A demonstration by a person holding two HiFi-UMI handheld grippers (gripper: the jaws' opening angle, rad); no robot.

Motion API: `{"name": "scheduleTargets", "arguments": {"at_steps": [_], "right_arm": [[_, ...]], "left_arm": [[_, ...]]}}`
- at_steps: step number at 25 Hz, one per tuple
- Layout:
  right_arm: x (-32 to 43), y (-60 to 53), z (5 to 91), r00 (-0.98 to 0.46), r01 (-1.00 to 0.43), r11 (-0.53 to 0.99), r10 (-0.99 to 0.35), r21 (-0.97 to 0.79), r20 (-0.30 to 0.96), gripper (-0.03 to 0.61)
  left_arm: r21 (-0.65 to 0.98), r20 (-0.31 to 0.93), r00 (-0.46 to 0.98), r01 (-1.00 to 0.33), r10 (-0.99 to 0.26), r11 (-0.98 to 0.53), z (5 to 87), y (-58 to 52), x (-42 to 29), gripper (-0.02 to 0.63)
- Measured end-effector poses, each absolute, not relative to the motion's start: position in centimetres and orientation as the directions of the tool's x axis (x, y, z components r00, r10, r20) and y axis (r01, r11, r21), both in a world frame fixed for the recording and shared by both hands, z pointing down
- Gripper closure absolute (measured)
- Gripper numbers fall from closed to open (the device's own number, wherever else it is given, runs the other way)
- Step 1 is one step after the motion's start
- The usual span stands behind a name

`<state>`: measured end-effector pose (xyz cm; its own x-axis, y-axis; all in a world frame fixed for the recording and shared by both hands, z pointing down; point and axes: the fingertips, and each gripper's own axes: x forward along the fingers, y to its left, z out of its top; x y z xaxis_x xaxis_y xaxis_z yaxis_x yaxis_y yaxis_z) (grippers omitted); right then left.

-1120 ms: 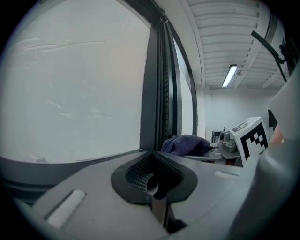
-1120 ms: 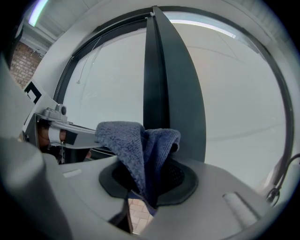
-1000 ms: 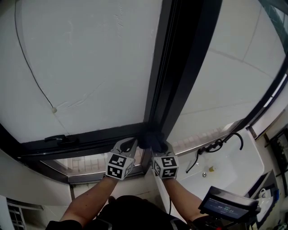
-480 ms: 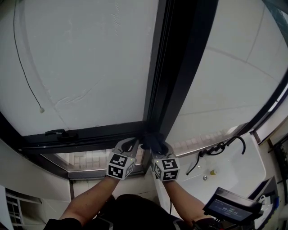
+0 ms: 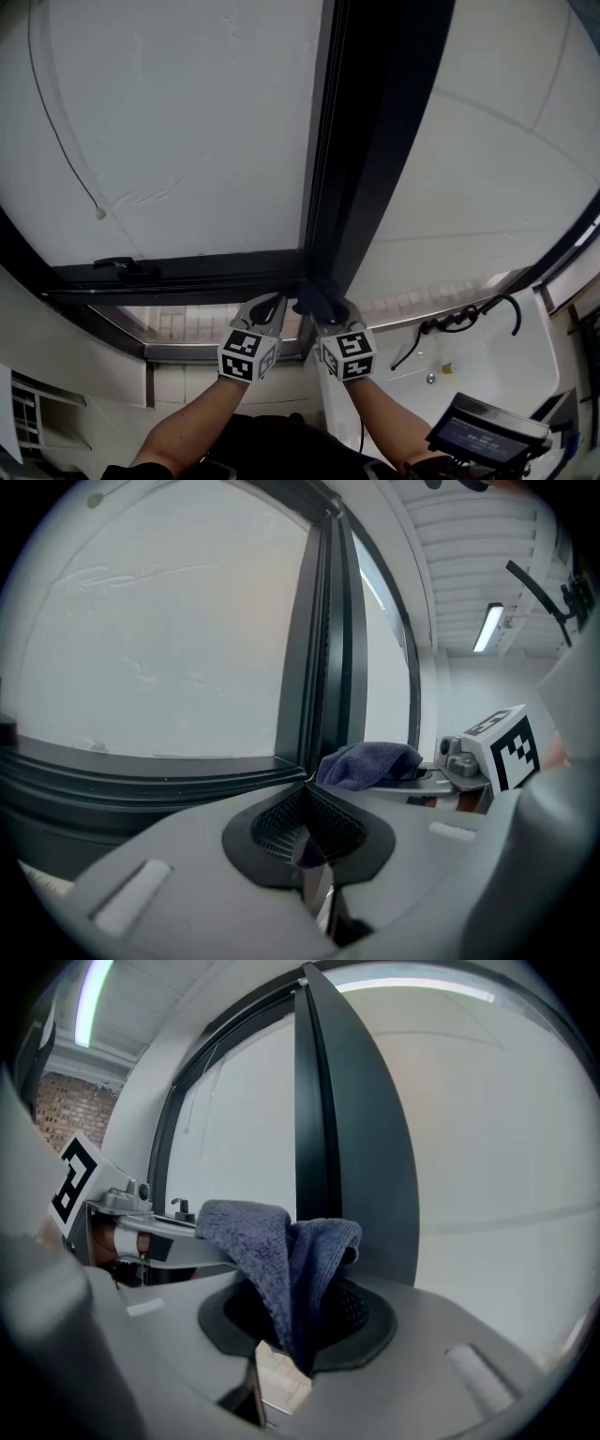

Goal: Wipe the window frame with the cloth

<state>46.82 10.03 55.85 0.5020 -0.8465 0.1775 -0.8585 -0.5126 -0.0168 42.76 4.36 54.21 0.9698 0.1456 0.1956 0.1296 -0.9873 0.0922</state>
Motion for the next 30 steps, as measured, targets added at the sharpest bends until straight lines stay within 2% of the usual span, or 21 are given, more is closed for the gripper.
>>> {"name": "scheduleTargets", "arguments": {"at_steps": [8,21,30], "right_arm": [[46.9,7.8,56.2,0.463,-0.878,-0.478,-0.866,-0.038,0.188,0.474],[44.2,3.3,56.6,0.423,-0.897,-0.440,-0.881,-0.038,0.214,0.474],[42.0,0.2,56.8,0.397,-0.907,-0.418,-0.890,-0.053,0.224,0.474]], "left_arm": [[0.080,0.211,0.972,0.087,0.102,-0.993,54.3,1.4,41.5,0.621],[0.098,0.216,0.969,0.102,0.121,-0.990,54.6,-2.4,39.2,0.621],[0.105,0.220,0.973,0.048,0.071,-0.993,54.9,-5.9,36.2,0.621]]}}
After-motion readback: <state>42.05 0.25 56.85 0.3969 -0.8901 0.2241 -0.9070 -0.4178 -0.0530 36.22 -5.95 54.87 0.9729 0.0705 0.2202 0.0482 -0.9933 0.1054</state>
